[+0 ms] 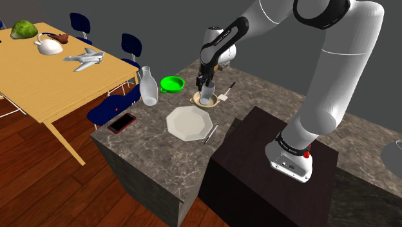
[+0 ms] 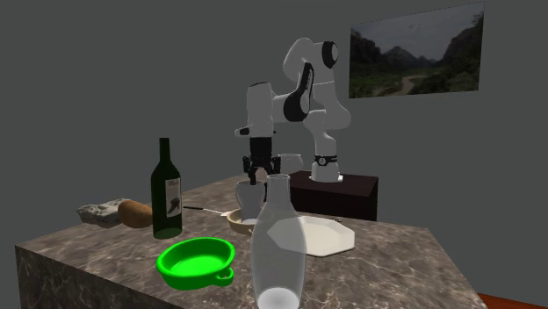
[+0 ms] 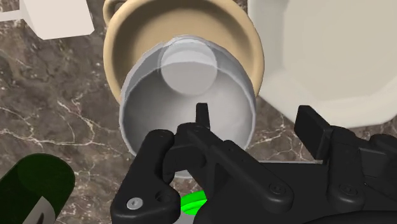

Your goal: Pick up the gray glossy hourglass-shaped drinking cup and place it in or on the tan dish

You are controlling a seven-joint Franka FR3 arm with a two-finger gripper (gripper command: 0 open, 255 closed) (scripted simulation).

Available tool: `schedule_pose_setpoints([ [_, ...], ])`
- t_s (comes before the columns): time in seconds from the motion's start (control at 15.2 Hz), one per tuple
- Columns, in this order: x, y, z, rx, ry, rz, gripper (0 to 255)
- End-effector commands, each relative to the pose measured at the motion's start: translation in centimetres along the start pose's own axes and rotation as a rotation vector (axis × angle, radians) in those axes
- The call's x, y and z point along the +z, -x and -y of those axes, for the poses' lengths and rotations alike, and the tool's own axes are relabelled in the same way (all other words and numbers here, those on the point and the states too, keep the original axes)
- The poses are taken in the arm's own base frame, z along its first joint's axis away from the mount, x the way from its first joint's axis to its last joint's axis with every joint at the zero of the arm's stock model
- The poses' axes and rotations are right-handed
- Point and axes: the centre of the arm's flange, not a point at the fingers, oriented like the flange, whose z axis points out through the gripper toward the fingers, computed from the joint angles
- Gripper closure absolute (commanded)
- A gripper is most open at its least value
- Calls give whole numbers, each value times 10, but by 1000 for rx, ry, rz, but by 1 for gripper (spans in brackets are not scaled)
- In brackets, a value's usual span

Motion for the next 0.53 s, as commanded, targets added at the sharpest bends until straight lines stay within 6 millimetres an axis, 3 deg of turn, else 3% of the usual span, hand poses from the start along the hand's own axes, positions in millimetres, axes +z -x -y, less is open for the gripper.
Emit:
schedule_pose_setpoints([
  [0.0,0,0,0,0,0,0,0],
  [0.2,0,0,0,0,0,0,0],
  [0.46,-50,0,0,0,0,0,0],
])
